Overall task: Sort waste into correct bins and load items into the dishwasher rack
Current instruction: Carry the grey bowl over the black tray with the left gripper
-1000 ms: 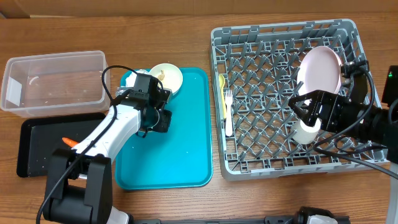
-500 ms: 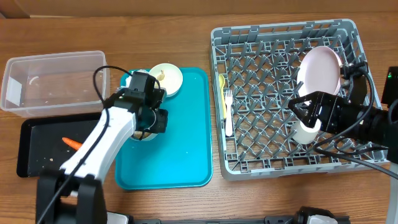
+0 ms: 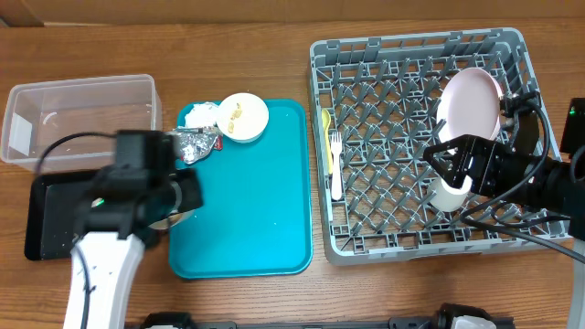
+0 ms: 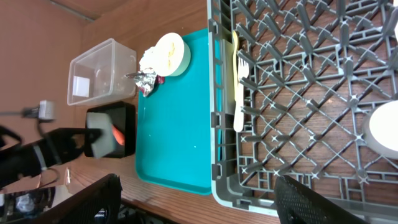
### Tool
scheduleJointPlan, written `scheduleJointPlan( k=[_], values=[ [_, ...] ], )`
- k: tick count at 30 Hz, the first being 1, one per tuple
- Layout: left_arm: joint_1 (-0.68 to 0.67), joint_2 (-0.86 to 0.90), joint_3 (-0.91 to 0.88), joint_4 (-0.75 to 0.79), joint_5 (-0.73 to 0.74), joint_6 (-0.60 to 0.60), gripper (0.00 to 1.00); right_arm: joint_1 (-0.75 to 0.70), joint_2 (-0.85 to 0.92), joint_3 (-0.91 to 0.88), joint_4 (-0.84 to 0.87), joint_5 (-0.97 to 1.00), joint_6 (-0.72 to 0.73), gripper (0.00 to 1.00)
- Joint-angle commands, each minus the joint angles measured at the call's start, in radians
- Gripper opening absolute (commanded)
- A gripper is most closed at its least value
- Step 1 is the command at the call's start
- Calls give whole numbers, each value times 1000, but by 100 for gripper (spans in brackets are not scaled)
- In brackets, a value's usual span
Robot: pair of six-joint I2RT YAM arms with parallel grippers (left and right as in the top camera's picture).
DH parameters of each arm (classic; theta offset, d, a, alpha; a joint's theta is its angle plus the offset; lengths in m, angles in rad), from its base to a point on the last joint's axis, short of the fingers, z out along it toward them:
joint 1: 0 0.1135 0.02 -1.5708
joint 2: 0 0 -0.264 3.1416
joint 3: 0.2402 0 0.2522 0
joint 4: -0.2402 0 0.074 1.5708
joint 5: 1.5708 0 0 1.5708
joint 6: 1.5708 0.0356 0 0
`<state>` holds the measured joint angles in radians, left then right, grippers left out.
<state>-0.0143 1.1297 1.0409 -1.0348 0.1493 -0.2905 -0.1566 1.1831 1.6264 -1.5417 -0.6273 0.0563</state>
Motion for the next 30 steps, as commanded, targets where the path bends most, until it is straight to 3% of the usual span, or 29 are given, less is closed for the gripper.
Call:
scheduleJointPlan(
  k=[1, 10, 22, 30],
  values=[
    [229, -79, 23, -16, 76, 37, 4, 0, -3, 3, 2, -1, 0, 82],
    [730, 24, 8, 29, 533, 309, 4, 0, -3, 3, 2, -2, 0, 82],
    [1018, 304, -5, 141, 1015, 545, 4, 0, -3, 3, 2, -2, 0, 82],
    [1126, 414, -85, 211, 1178, 621, 4, 0, -3, 3, 3, -2, 0, 82]
  ],
)
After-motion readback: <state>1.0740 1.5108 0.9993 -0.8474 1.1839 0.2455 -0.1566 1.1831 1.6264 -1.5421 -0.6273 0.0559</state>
